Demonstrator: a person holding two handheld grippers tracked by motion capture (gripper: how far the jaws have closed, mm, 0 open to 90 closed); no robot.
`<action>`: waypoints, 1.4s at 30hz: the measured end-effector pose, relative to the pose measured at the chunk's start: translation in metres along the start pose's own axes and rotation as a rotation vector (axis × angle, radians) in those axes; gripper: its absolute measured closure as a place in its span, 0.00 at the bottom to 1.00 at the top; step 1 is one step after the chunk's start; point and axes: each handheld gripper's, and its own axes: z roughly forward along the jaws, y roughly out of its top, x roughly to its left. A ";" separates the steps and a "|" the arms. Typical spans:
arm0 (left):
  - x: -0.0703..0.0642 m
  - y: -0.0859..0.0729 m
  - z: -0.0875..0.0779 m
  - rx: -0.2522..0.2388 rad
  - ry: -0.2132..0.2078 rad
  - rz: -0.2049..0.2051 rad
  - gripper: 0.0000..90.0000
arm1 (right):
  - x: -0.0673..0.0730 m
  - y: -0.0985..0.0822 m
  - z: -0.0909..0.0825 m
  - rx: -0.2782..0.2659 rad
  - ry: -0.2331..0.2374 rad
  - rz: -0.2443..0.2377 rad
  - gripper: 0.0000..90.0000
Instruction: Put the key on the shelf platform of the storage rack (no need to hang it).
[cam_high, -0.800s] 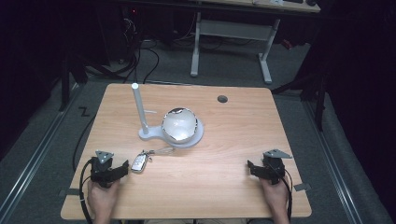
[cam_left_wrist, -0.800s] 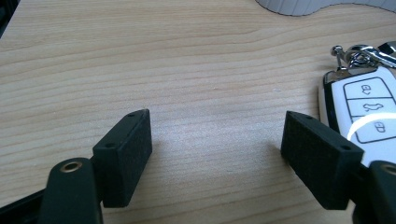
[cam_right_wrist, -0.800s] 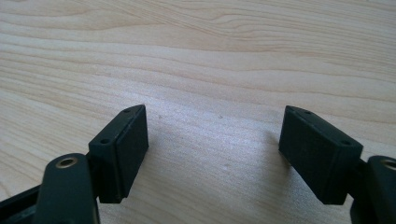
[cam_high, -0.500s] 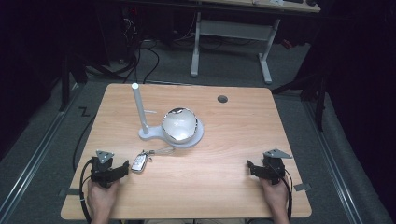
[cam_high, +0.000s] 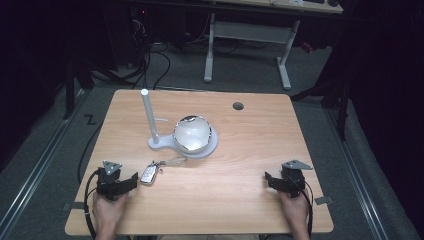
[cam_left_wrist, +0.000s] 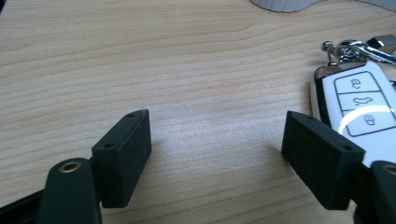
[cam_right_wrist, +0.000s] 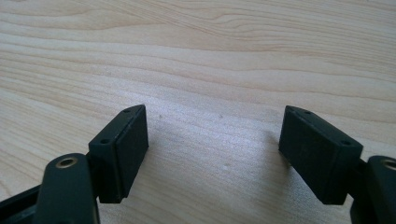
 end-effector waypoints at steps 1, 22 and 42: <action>-0.001 0.000 0.000 0.000 0.002 -0.018 0.27 | 0.000 0.000 0.000 0.000 0.000 0.000 0.27; -0.002 0.014 -0.018 0.029 -0.047 -0.038 0.30 | 0.000 0.000 0.000 0.001 0.004 -0.007 0.27; -0.033 -0.012 -0.044 0.114 -0.100 0.022 0.27 | 0.000 0.000 0.000 0.001 0.004 -0.008 0.27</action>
